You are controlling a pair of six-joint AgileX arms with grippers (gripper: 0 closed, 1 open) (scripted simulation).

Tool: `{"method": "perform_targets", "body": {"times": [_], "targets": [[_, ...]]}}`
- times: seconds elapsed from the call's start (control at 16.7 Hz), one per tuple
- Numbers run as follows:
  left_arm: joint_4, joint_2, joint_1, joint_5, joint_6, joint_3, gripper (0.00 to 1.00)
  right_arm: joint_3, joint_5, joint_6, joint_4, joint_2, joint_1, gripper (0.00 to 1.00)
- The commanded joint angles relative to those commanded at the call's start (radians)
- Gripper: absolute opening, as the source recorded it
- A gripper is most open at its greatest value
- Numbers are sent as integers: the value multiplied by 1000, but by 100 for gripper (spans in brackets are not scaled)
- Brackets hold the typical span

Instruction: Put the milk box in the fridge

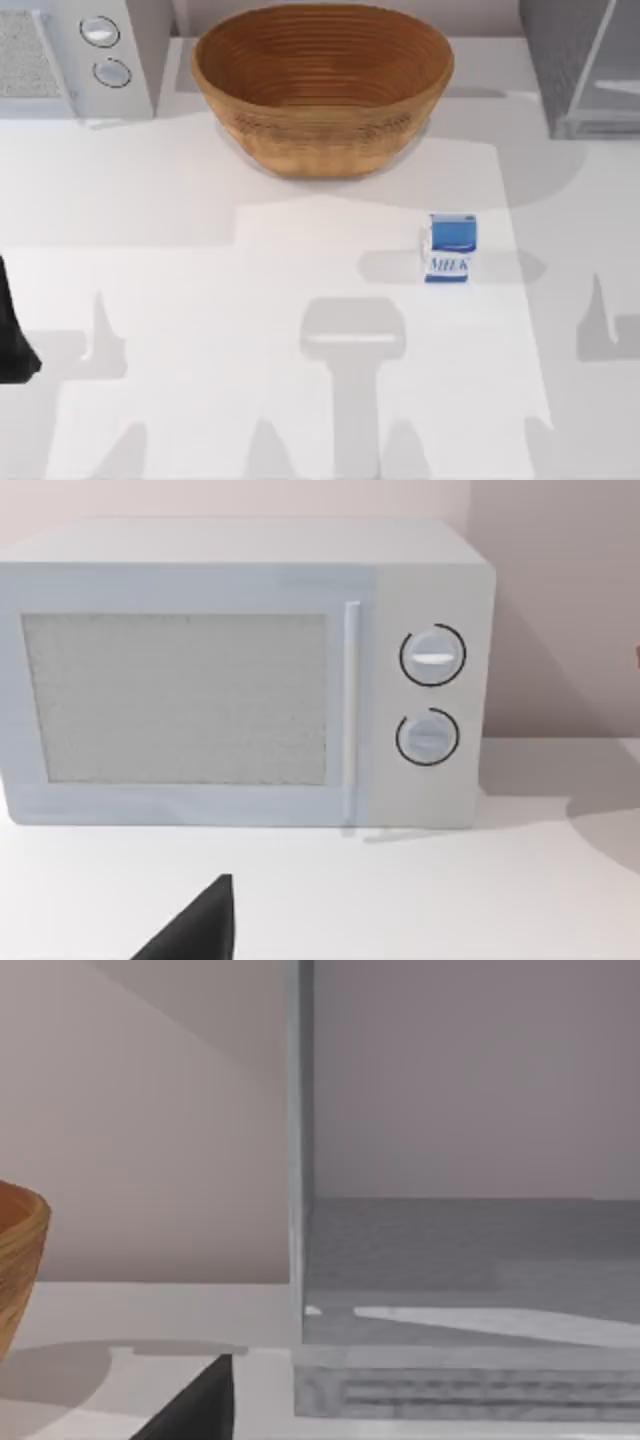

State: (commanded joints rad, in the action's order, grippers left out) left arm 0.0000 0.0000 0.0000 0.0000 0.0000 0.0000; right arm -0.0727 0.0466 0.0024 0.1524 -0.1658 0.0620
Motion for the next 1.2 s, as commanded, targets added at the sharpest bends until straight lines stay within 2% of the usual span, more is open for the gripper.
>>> {"method": "perform_targets", "body": {"times": [0.36,1.2], "targets": [[0,0,0,0,0,0,100,-141,145,2,346,-436,133,100],[0,0,0,0,0,0,100,-457,633,5,1362,-1829,562,100]]}}
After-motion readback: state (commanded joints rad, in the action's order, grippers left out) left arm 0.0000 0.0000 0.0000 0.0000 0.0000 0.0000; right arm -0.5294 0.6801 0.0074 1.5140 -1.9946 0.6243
